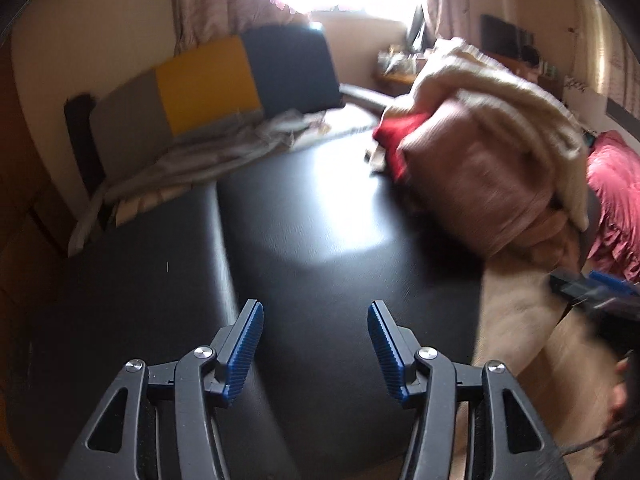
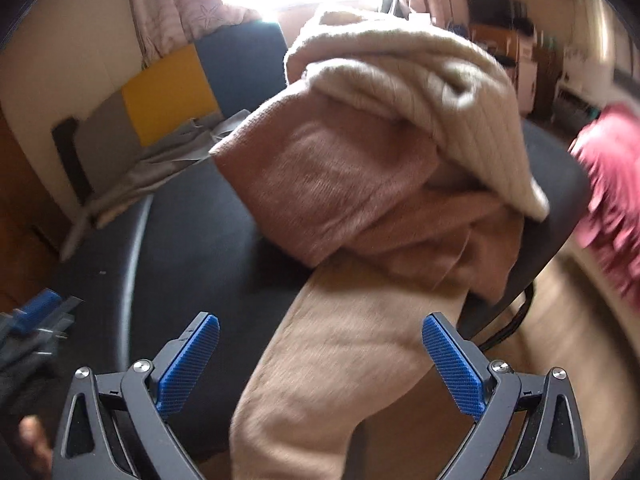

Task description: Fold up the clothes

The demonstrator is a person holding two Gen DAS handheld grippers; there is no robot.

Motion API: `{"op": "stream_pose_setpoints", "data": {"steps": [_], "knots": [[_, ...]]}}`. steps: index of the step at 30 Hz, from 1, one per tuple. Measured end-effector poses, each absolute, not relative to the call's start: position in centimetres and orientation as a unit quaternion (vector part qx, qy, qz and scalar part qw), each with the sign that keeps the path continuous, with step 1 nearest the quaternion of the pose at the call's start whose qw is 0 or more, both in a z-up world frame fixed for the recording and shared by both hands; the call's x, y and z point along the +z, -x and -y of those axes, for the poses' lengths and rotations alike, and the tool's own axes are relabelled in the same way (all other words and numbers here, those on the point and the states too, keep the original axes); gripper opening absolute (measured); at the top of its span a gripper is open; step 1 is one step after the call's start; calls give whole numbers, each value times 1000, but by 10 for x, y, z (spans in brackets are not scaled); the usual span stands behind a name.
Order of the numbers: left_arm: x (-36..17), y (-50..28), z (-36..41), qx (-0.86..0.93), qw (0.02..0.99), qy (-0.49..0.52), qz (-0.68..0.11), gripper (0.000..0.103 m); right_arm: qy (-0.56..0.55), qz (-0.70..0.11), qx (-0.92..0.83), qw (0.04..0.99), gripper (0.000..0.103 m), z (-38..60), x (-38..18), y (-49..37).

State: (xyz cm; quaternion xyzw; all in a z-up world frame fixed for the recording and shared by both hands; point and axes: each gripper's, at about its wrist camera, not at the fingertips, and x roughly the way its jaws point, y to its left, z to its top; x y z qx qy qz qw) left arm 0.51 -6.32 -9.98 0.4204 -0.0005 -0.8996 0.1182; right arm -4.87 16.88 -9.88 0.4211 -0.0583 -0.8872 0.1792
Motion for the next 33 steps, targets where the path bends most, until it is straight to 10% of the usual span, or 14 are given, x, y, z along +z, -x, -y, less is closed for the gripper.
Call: {"op": "stream_pose_setpoints", "data": {"steps": [21,25,33], "knots": [[-197,19,135,-834,84,-527,-141,69,-361,192,-908,92,103,-285,-40,212],[-201,26,129,-838,83,-526,-120,76,-384,271,-864,181,103,-275,-57,239],[-150,59,121,-867,20,-478,-136,62,-425,140,-828,339,103,-200,-82,148]]}}
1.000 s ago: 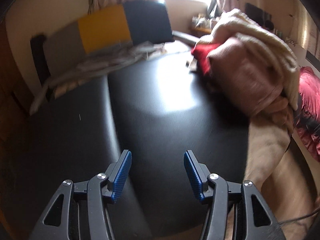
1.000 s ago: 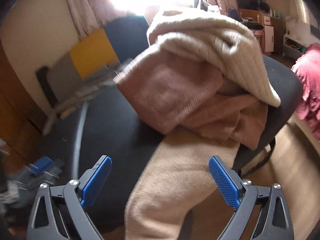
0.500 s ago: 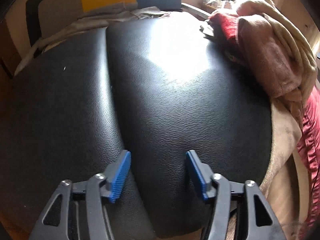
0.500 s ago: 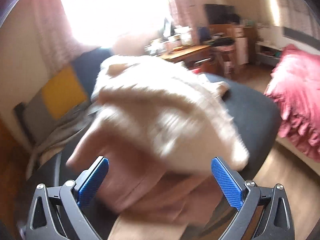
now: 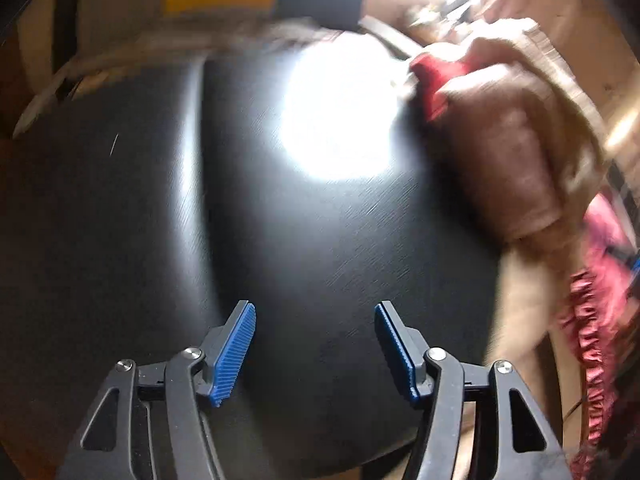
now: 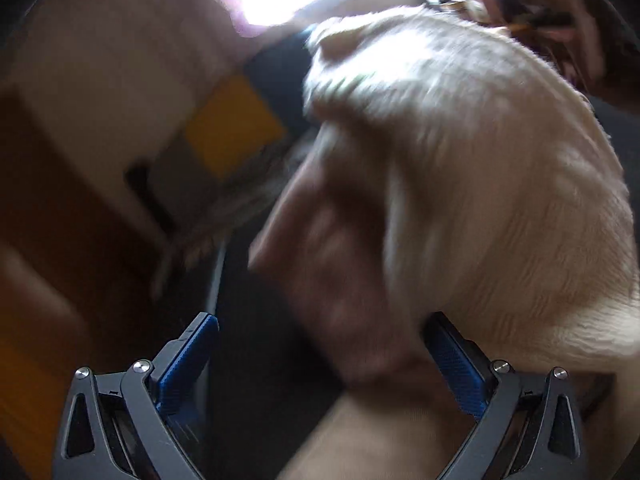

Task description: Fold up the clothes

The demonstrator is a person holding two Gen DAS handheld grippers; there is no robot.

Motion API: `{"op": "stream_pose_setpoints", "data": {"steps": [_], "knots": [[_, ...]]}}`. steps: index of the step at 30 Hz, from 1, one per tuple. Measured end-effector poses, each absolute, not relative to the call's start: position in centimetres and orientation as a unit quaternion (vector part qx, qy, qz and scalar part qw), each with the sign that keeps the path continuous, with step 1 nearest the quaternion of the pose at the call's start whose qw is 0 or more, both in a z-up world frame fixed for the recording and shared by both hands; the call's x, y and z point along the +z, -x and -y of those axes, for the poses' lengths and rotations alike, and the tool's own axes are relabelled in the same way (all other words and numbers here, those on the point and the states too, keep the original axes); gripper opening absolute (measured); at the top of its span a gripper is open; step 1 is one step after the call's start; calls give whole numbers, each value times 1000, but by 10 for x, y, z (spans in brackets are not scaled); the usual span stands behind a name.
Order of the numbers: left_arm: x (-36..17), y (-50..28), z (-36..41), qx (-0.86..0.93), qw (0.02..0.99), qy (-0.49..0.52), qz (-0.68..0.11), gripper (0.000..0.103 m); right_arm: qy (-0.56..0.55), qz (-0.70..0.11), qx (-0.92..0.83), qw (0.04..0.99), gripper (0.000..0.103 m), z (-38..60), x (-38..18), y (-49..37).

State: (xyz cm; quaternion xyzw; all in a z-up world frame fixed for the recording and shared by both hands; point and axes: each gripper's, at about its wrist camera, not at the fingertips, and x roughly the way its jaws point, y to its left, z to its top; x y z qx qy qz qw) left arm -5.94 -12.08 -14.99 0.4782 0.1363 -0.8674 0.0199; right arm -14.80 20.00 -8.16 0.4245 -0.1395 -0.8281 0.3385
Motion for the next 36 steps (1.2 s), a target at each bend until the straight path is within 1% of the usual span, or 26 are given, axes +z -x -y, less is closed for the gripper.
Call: {"op": "stream_pose_setpoints", "data": {"steps": [2,4,6,10,13,15,22,24,26,27,28,29,30,33,36], "knots": [[-110,69,97,-890,-40,-440,-114,63,-438,131,-825,333,103,-205,-92,123],[-76,94,70,-897,-102,-414,-115,64,-439,115,-838,304,103,-217,-99,104],[-51,126,42,-891,-156,-408,-121,64,-443,117,-838,297,103,-227,-104,95],[-24,159,-9,-869,-227,-413,-153,64,-458,106,-838,276,103,-224,-114,103],[-19,187,-50,-855,-253,-423,-160,64,-459,107,-838,273,103,-227,-117,101],[-16,201,-67,-844,-257,-439,-169,64,-461,114,-836,274,103,-231,-119,103],[-44,270,-105,-815,-228,-484,-222,64,-472,129,-831,263,103,-226,-147,108],[-51,284,-114,-810,-213,-495,-228,64,-476,136,-829,259,103,-226,-154,110],[-57,293,-120,-812,-189,-510,-210,62,-480,143,-827,255,103,-231,-159,112],[-60,296,-125,-817,-168,-519,-187,57,-480,143,-828,252,103,-233,-161,113],[-62,299,-130,-821,-155,-523,-168,47,-481,143,-829,247,103,-236,-163,114],[-63,299,-133,-825,-153,-522,-156,25,-481,146,-829,243,103,-240,-165,115],[-63,299,-134,-825,-157,-521,-153,19,-482,148,-830,239,103,-244,-167,116],[-57,292,-118,-814,-186,-514,-196,13,-486,151,-831,224,103,-254,-170,118],[-34,274,-88,-835,-208,-466,-204,10,-486,147,-836,209,103,-262,-171,118]]}}
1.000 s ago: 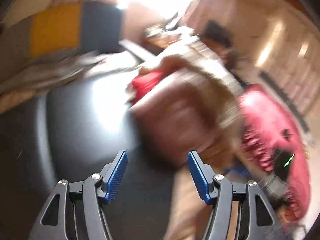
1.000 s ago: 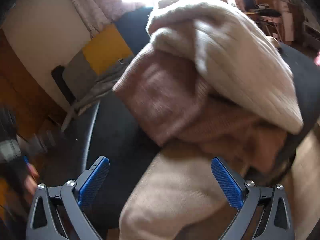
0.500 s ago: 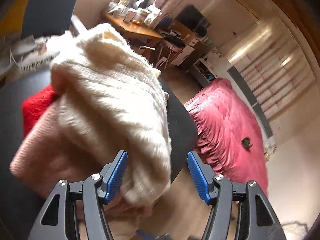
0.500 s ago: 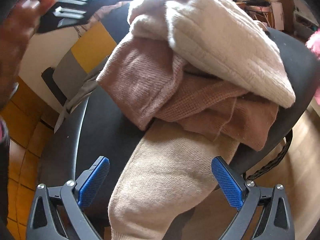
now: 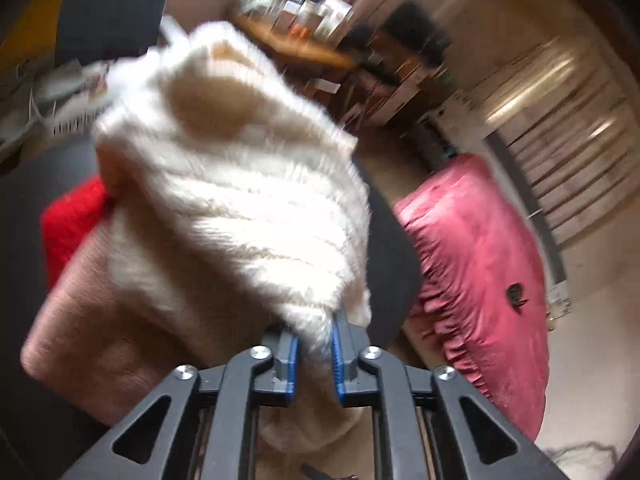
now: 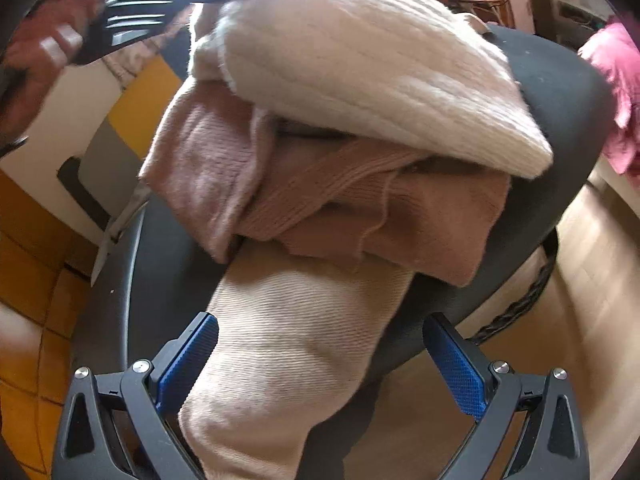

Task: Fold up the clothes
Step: 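Grasp the cream knit sweater with the left gripper and lift it from the pile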

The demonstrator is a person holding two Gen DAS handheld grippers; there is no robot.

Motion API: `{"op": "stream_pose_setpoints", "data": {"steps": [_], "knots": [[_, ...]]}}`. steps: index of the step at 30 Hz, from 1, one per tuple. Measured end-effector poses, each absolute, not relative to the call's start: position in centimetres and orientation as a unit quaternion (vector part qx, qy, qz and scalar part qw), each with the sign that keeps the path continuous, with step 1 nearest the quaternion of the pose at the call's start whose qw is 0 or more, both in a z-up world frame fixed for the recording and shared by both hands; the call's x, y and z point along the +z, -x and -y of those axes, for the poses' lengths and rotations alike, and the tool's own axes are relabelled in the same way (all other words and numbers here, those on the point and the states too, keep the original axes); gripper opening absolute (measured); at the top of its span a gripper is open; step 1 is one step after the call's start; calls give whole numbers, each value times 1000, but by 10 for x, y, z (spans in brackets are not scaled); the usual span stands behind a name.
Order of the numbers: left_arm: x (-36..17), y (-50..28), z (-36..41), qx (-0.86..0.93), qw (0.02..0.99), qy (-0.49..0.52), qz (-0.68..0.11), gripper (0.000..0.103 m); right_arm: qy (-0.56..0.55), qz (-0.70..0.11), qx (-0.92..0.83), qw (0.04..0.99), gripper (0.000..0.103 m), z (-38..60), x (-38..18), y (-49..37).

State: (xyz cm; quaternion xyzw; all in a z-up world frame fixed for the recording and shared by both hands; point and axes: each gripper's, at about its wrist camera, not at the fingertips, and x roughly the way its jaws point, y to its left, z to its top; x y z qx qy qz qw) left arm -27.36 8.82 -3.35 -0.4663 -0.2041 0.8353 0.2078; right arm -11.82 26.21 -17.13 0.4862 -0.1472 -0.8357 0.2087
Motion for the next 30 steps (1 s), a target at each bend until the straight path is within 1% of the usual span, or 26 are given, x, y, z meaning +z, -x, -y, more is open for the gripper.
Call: {"op": "stream_pose_setpoints", "data": {"steps": [3,4,5,7,11,12,14,18,21,22,25,28,30], "knots": [[-15,236,-39,852,226,417,222,9,-481,140,-841,203,103,-266,-170,117],[-13,223,-22,854,229,409,225,7,-481,138,-842,201,103,-267,-169,117],[-12,207,-5,859,230,400,223,0,-481,138,-842,202,103,-268,-169,116],[-10,168,39,876,213,377,213,0,-480,139,-842,203,103,-269,-168,114],[-33,117,101,885,162,381,212,0,-480,127,-843,208,103,-264,-163,109],[-42,105,110,885,152,387,212,7,-481,117,-844,207,103,-263,-163,107],[-61,85,122,880,137,402,212,16,-482,120,-842,211,103,-266,-160,104],[-91,60,120,868,129,434,203,21,-460,145,-850,213,103,-286,-143,99],[-90,59,103,874,132,439,159,23,-438,173,-857,209,103,-306,-127,96],[-82,63,92,881,137,432,138,23,-434,180,-859,203,103,-316,-125,99],[-43,82,51,897,178,397,73,29,-430,211,-857,192,103,-344,-123,97],[-9,121,7,876,247,410,59,39,-437,266,-838,190,103,-329,-127,103],[17,142,-29,884,269,380,-27,43,-437,284,-833,185,103,-322,-133,107]]}}
